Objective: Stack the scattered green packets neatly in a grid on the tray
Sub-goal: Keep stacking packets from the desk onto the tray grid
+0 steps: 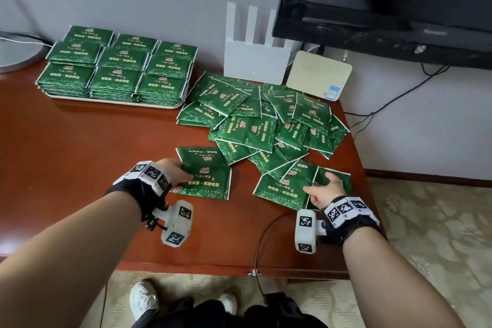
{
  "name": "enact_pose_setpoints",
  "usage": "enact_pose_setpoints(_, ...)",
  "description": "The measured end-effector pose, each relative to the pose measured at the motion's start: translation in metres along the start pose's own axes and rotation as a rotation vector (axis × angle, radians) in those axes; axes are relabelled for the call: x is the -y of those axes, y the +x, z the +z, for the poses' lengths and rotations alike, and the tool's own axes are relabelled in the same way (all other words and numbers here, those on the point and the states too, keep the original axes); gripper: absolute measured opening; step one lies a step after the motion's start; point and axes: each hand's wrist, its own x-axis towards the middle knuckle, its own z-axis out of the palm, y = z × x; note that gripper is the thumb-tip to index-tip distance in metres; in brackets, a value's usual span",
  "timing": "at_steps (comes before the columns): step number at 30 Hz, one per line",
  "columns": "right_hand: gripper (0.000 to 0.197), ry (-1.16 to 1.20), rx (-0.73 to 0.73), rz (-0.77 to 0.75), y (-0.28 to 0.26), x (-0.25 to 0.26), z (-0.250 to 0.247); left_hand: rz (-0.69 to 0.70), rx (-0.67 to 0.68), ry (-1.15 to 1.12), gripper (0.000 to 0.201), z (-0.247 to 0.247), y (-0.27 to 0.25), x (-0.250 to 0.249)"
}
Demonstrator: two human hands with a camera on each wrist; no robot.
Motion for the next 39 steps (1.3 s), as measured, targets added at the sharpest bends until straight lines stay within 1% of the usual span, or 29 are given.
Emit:
enact_pose_setpoints(2, 0.079, -0.017, 0.036, -0.008, -0.002, -0.001, -0.007, 0.025, 0.001, -0.013, 0.032, 0.000, -0.002, -0.006)
enact_pose_setpoints(6, 0.077, -0.022, 0.088, -0.094, -0.006, -0.003, -0.019, 0.097, -0.020, 0.020, 0.033, -0.002, -0.007, -0.012)
enact_pose_setpoints(8, 0.070, -0.024, 0.131, -0.143, -0.009, -0.005, -0.025, 0.130, -0.031, 0.061, 0.035, -0.004, -0.008, -0.014)
enact_pose_setpoints(9, 0.065, -0.077, 0.130, -0.194, -0.012, -0.005, -0.029, 0.140, -0.038, 0.060, 0.037, -0.005, -0.009, -0.015)
enact_pose_setpoints(10, 0.058, -0.175, 0.108, -0.258, -0.015, -0.004, -0.034, 0.147, -0.047, 0.039, 0.042, -0.005, -0.009, -0.016)
enact_pose_setpoints(11, 0.053, -0.291, 0.089, -0.315, -0.020, -0.003, -0.039, 0.148, -0.054, -0.007, 0.050, -0.005, -0.009, -0.016)
enact_pose_setpoints(13, 0.042, -0.419, 0.063, -0.379, -0.026, -0.002, -0.044, 0.146, -0.074, -0.123, 0.075, -0.006, -0.010, -0.017)
enact_pose_setpoints(15, 0.028, -0.433, 0.028, -0.413, -0.027, -0.003, -0.048, 0.162, -0.082, -0.175, 0.096, -0.008, -0.014, -0.019)
enact_pose_setpoints(16, 0.022, -0.379, 0.018, -0.418, -0.029, -0.001, -0.049, 0.178, -0.075, -0.161, 0.102, -0.009, -0.015, -0.019)
enact_pose_setpoints(17, 0.018, -0.282, 0.045, -0.417, -0.033, 0.002, -0.050, 0.199, -0.062, -0.129, 0.103, -0.011, -0.016, -0.019)
enact_pose_setpoints(18, 0.018, -0.185, 0.097, -0.418, -0.035, 0.005, -0.050, 0.219, -0.044, -0.085, 0.097, -0.012, -0.015, -0.018)
enact_pose_setpoints(20, 0.019, -0.036, 0.194, -0.419, -0.040, 0.014, -0.048, 0.230, -0.016, -0.030, 0.068, -0.015, -0.015, -0.016)
enact_pose_setpoints(21, 0.017, 0.027, 0.232, -0.422, -0.045, 0.020, -0.045, 0.215, -0.007, -0.036, 0.054, -0.016, -0.015, -0.015)
enact_pose_setpoints(22, 0.015, 0.078, 0.260, -0.429, -0.046, 0.025, -0.041, 0.201, 0.001, -0.052, 0.043, -0.017, -0.016, -0.014)
enact_pose_setpoints(24, 0.014, 0.127, 0.306, -0.446, -0.045, 0.033, -0.028, 0.189, 0.000, -0.057, 0.034, -0.019, -0.015, -0.009)
enact_pose_setpoints(25, 0.015, 0.062, 0.294, -0.476, -0.044, 0.034, -0.019, 0.184, -0.013, -0.031, 0.032, -0.019, -0.014, -0.007)
enact_pose_setpoints(26, 0.016, -0.076, 0.248, -0.524, -0.042, 0.035, -0.011, 0.177, -0.038, 0.028, 0.032, -0.020, -0.014, -0.004)
enact_pose_setpoints(28, 0.015, -0.330, 0.151, -0.584, -0.039, 0.033, 0.006, 0.164, -0.098, 0.232, 0.041, -0.022, -0.009, 0.004)
enact_pose_setpoints(29, 0.015, -0.398, 0.136, -0.600, -0.039, 0.030, 0.014, 0.151, -0.134, 0.343, 0.047, -0.022, -0.006, 0.009)
enact_pose_setpoints(30, 0.015, -0.422, 0.153, -0.604, -0.037, 0.027, 0.022, 0.141, -0.166, 0.423, 0.051, -0.023, -0.005, 0.013)
enact_pose_setpoints(31, 0.015, -0.427, 0.175, -0.605, -0.036, 0.025, 0.028, 0.137, -0.183, 0.444, 0.052, -0.023, -0.005, 0.015)
enact_pose_setpoints(33, 0.011, -0.427, 0.195, -0.624, -0.039, 0.031, 0.036, 0.152, -0.187, 0.378, 0.046, -0.025, -0.006, 0.016)
enact_pose_setpoints(35, 0.007, -0.421, 0.213, -0.683, -0.045, 0.043, 0.038, 0.192, -0.221, 0.290, 0.038, -0.026, -0.008, 0.013)
enact_pose_setpoints(37, 0.006, -0.416, 0.237, -0.741, -0.052, 0.057, 0.041, 0.242, -0.271, 0.157, 0.040, -0.030, -0.009, 0.011)
enact_pose_setpoints(39, 0.007, -0.411, 0.260, -0.779, -0.058, 0.067, 0.045, 0.295, -0.241, 0.064, 0.042, -0.033, -0.014, 0.004)
